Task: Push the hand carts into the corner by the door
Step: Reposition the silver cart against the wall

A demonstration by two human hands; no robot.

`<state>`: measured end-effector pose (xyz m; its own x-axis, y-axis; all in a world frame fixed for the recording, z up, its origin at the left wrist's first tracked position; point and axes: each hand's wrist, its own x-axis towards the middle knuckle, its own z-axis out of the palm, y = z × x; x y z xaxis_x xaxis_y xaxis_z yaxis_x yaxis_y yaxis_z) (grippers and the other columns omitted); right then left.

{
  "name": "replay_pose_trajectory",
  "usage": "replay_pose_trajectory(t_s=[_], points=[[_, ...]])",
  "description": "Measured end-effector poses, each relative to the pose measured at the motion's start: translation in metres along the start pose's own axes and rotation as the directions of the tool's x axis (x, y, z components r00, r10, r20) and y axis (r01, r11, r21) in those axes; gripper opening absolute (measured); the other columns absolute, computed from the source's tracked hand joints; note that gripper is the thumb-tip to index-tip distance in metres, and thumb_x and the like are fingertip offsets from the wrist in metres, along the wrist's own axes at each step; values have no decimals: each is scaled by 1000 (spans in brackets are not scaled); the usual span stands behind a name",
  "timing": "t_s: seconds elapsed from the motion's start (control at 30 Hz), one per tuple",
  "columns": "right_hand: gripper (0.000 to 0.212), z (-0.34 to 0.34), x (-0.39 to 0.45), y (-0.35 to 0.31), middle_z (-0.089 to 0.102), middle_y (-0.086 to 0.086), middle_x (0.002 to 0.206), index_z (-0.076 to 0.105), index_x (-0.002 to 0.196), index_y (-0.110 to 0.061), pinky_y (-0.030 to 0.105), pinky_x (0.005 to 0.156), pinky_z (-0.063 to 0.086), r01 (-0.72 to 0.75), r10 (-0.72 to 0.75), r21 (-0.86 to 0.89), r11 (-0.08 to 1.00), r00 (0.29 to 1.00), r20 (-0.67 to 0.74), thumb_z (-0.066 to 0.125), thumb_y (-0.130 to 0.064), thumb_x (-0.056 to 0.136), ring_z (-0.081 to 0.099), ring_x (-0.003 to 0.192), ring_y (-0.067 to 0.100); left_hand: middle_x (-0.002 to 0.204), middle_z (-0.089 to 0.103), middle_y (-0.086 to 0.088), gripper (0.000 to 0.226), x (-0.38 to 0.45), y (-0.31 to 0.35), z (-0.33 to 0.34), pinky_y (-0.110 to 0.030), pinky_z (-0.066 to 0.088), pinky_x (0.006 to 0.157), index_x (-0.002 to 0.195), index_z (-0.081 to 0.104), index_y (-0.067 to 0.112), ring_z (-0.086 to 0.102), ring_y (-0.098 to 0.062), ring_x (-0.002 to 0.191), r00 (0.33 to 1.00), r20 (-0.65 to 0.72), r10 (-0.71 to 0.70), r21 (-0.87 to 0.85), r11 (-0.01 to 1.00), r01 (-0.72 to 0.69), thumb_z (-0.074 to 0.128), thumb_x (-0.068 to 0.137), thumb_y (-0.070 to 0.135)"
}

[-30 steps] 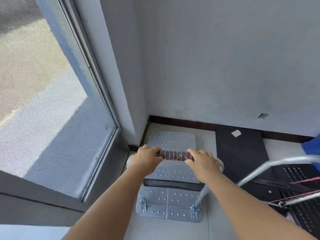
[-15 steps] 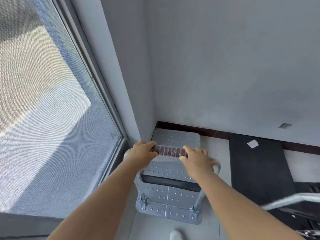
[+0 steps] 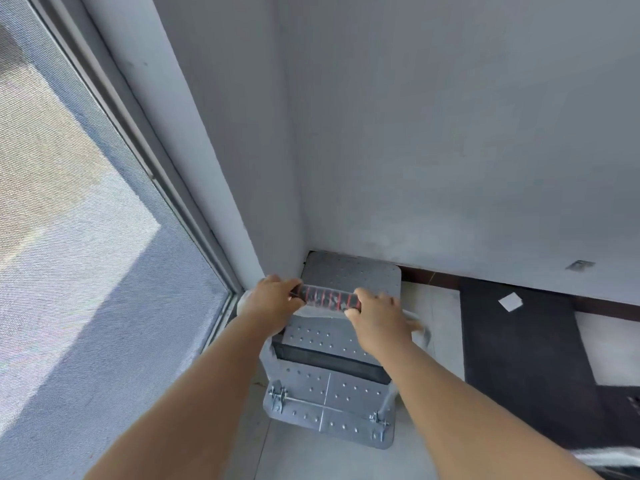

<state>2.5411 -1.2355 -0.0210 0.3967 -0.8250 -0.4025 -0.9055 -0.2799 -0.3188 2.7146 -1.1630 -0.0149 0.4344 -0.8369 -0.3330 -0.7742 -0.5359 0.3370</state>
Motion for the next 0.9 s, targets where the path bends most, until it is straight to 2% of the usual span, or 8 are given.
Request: replay_pose_trajectory(t_s=[0.17,0.3,0.43,0.5,0.63,0.77,0.9], points=[[40,-2,-3,0,46,10,130,38,136,-33,60,95,33,-6,6,3,1000,1000,15,38,-37,96,37,123,29,113,53,-5,32,-6,-2,3,-42,48,93,124,54,32,56,-27,102,1000,-27,-12,5,1000,12,51,92,37],[40,-2,-14,1,45,10,131,37,136,-34,60,98,33,0,-1,15,1000,1000,23,38,-36,96,35,123,30,139,43,-6,53,-26,1,10,-37,38,104,145,35,27,45,-27,126,997,-65,-32,-47,998,29,48,95,38],[54,-3,-37,7,32,7,145,23,146,-33,57,100,33,13,-14,38,999,1000,27,39,-46,96,25,134,29,152,30,-5,64,-58,3,18,-43,33,111,150,20,26,35,-27,136,991,-125,-41,-121,992,26,48,95,41],[62,-8,-54,14,27,5,151,18,148,-30,55,104,32,28,-26,68,997,999,-32,42,-51,95,21,139,28,156,24,-4,67,-76,7,20,-44,31,113,151,16,27,33,-26,139,990,-130,-44,-144,989,25,49,94,41],[67,-17,-92,31,23,2,156,16,150,-25,49,112,27,85,-71,66,994,978,-194,44,-50,94,20,142,26,155,26,-2,68,-109,24,21,-44,32,113,151,16,26,34,-24,138,984,-179,10,-185,982,-44,51,94,38],[67,-20,-145,57,23,2,156,17,150,-21,42,113,24,90,-76,29,996,946,-315,44,-47,95,19,143,24,156,25,-3,67,-151,56,22,-41,28,115,151,16,24,29,-24,141,966,-226,122,-184,969,-166,52,95,33],[67,-25,-197,90,15,2,160,12,152,-20,40,117,15,47,-40,9,999,935,-353,39,-46,97,12,147,21,156,25,-2,66,-186,96,32,-39,28,114,151,17,23,29,-23,141,941,-224,255,-149,945,-291,51,95,32]])
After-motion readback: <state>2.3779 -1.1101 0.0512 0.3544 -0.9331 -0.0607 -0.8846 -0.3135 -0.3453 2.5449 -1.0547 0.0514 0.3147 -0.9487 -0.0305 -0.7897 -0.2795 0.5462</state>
